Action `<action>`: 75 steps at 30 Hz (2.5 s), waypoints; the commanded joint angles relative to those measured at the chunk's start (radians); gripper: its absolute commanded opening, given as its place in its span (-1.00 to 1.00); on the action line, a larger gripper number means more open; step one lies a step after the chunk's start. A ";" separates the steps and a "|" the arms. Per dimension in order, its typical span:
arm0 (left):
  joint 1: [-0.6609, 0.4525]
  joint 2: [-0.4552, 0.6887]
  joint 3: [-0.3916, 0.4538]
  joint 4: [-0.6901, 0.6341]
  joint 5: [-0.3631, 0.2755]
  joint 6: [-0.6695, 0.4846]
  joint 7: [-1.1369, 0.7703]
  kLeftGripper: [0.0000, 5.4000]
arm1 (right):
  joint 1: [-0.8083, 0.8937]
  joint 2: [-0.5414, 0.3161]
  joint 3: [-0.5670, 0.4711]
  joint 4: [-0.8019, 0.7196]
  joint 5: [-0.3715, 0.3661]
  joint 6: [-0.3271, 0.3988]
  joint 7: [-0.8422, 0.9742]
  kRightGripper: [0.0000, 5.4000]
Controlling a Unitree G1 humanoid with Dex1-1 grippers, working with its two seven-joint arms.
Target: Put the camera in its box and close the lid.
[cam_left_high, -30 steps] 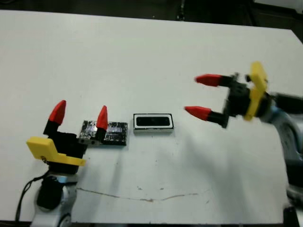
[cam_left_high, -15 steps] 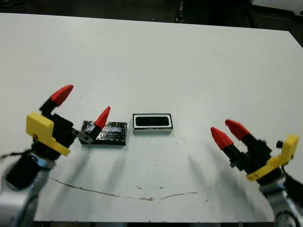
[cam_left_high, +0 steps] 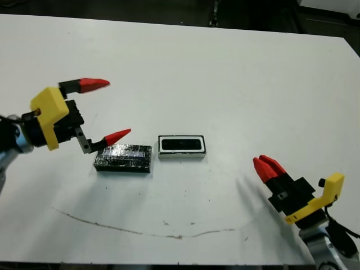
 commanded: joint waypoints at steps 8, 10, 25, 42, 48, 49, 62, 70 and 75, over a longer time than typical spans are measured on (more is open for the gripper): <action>-0.191 -0.042 -0.125 0.288 -0.014 -0.070 -0.375 1.00 | 0.012 -0.027 0.016 -0.013 -0.026 -0.004 -0.054 -1.00; -0.197 -0.059 -0.127 0.310 -0.026 -0.062 -0.409 1.00 | 0.014 -0.028 0.019 -0.019 -0.027 -0.003 -0.064 -1.00; -0.153 -0.062 -0.183 0.263 0.095 -0.109 -0.363 1.00 | 0.014 -0.038 0.023 -0.012 -0.003 -0.012 -0.057 -1.00; -0.141 -0.086 -0.247 0.321 0.175 -0.091 -0.323 1.00 | 0.021 -0.053 0.018 -0.004 0.042 -0.015 -0.042 -1.00; -0.148 -0.099 -0.261 0.366 0.192 -0.077 -0.322 1.00 | 0.018 -0.060 0.016 -0.001 0.042 -0.020 -0.030 -1.00; -0.149 -0.103 -0.261 0.373 0.191 -0.067 -0.322 1.00 | 0.018 -0.060 0.015 0.001 0.041 -0.023 -0.029 -1.00; -0.138 -0.093 -0.260 0.358 0.195 0.075 -0.303 0.87 | 0.022 -0.060 0.016 -0.003 0.045 -0.017 -0.033 -1.00; -0.101 -0.104 -0.230 0.345 0.178 0.073 -0.254 0.42 | 0.024 -0.061 0.019 -0.004 0.042 -0.016 -0.038 -1.00; -0.089 -0.108 -0.224 0.329 0.175 0.092 -0.228 0.17 | 0.024 -0.065 0.018 -0.005 0.046 -0.004 -0.040 -1.00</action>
